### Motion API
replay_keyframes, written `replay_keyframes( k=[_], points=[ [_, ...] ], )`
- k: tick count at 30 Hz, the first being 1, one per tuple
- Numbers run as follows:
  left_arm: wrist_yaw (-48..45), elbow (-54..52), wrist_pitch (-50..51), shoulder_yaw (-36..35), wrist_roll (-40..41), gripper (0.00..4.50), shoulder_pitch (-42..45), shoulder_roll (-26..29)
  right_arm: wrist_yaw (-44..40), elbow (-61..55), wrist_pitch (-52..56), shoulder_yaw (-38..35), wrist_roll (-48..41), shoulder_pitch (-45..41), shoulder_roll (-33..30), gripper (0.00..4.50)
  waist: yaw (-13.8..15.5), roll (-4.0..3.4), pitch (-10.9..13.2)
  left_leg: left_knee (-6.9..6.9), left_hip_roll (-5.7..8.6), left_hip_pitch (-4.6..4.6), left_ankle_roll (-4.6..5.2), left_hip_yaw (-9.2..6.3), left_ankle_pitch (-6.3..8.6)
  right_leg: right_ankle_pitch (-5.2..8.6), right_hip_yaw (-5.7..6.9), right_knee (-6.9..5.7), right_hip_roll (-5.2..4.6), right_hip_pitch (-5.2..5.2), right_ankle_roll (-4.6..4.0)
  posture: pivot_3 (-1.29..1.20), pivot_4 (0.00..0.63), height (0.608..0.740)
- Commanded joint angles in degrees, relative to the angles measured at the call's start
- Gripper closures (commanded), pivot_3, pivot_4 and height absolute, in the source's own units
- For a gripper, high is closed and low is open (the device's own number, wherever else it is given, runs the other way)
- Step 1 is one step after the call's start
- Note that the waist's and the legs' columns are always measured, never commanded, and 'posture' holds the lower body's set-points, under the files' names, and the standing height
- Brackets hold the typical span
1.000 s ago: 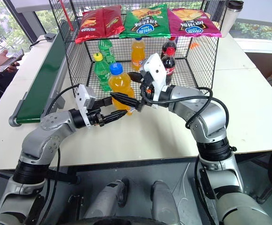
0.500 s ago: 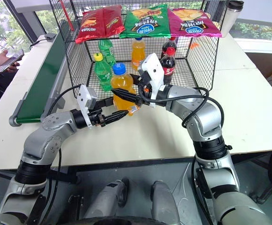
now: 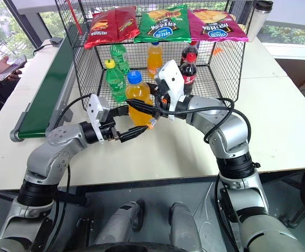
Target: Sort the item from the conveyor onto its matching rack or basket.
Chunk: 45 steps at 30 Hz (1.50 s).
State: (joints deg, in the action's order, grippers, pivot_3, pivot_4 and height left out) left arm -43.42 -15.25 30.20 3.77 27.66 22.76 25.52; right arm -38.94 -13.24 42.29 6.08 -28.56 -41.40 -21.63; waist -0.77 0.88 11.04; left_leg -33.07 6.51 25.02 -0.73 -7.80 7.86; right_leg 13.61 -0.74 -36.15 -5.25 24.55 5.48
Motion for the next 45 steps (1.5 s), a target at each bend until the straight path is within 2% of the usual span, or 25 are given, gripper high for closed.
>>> replay_keyframes(
  k=[1, 10, 16, 25, 36, 45],
  points=[
    [0.44, -2.74, 0.93, -0.41, -0.04, 0.06, -0.05, 1.07, 0.51, -1.1, -1.36, -1.17, 0.13, -2.11, 0.29, 2.01, 0.02, 0.0, 0.0, 0.0, 0.0, 0.0, 0.0, 0.0, 0.0, 0.0, 0.0, 0.0, 0.0, 0.0, 0.0, 0.0, 0.15, 0.739],
    [1.49, -3.92, 1.64, -6.09, 0.62, 0.06, -5.82, 5.78, 5.93, 4.27, -4.66, -3.01, 3.88, -4.51, 2.69, 2.01, -0.18, -0.04, 0.02, 0.02, -0.05, 0.0, 0.0, 0.01, 0.0, -0.01, -0.04, -0.04, 0.08, 0.07, -0.06, 0.0, 0.15, 0.739],
    [7.13, -5.99, 1.13, -7.47, -0.76, 0.06, -9.84, 3.95, 11.12, 10.17, -9.11, -4.31, 7.38, -7.17, 5.85, 2.01, 0.12, -0.04, 0.02, 0.01, -0.05, 0.0, -0.01, 0.04, 0.0, -0.03, -0.08, -0.03, 0.11, 0.06, -0.08, 0.0, 0.15, 0.739],
    [21.0, -9.69, 1.25, -7.17, -5.89, 0.06, -12.2, -3.78, 15.64, 27.78, -21.23, -4.64, 13.09, -13.61, 11.81, 2.01, -0.1, -0.04, 0.02, 0.01, -0.08, -0.01, -0.04, 0.05, -0.03, -0.18, -0.09, -0.04, 0.25, 0.09, 0.02, 0.0, 0.15, 0.739],
    [23.87, -9.82, 0.4, -6.32, -8.1, 0.06, -12.5, -5.47, 17.03, 56.5, -41.54, -4.97, 19.43, -23.47, 16.1, 2.01, -0.33, -0.04, 0.02, 0.02, -0.12, -0.01, -0.08, 0.08, -0.06, -0.22, -0.1, -0.05, 0.36, 0.1, 0.0, 0.0, 0.15, 0.739],
    [23.85, -10.1, 0.54, -6.21, -8.64, 0.06, -12.57, -5.66, 16.96, 71.43, -49.49, -6.62, 21.22, -28.31, 16.5, 2.01, -0.38, -0.05, 0.03, 0.02, -0.17, -0.01, -0.1, 0.07, -0.07, -0.24, -0.13, -0.04, 0.45, 0.1, -0.03, 0.0, 0.15, 0.739]
  ],
)
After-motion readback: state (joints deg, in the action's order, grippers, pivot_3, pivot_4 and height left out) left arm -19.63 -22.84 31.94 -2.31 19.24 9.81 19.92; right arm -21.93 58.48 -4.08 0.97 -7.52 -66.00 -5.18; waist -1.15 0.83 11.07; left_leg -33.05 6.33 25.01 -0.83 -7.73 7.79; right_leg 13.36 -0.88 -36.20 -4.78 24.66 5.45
